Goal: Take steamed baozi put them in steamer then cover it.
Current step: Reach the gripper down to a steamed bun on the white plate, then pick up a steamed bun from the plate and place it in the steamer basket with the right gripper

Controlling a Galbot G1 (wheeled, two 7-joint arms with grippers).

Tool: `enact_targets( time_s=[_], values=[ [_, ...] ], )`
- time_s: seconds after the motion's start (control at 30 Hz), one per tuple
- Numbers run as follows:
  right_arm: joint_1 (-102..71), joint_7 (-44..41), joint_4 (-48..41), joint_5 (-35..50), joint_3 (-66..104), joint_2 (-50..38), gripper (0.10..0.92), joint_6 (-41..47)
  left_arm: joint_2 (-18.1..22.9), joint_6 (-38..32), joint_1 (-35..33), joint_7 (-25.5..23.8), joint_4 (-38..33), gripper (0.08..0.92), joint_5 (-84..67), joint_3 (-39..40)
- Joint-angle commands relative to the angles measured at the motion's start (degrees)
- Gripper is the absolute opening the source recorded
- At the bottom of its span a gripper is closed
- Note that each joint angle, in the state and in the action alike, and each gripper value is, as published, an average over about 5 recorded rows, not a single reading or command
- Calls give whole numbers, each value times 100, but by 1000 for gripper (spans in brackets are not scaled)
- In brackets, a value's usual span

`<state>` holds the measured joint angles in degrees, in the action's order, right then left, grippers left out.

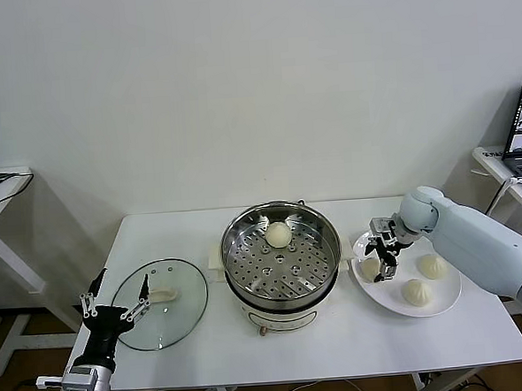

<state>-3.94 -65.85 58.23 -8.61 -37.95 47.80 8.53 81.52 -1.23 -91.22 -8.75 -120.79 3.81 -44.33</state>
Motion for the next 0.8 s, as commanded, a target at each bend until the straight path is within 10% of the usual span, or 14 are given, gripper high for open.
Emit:
enact_targets(
  time_s=[0.03,0.8],
  values=[
    [-37,-17,-63,-97,31,59,823,2,1,-1,6,0,4,823,2,11],
    [467,-181,677,557,-376,-727,687,213,17,-6,-26,22,-71,823,5,52]
  ],
)
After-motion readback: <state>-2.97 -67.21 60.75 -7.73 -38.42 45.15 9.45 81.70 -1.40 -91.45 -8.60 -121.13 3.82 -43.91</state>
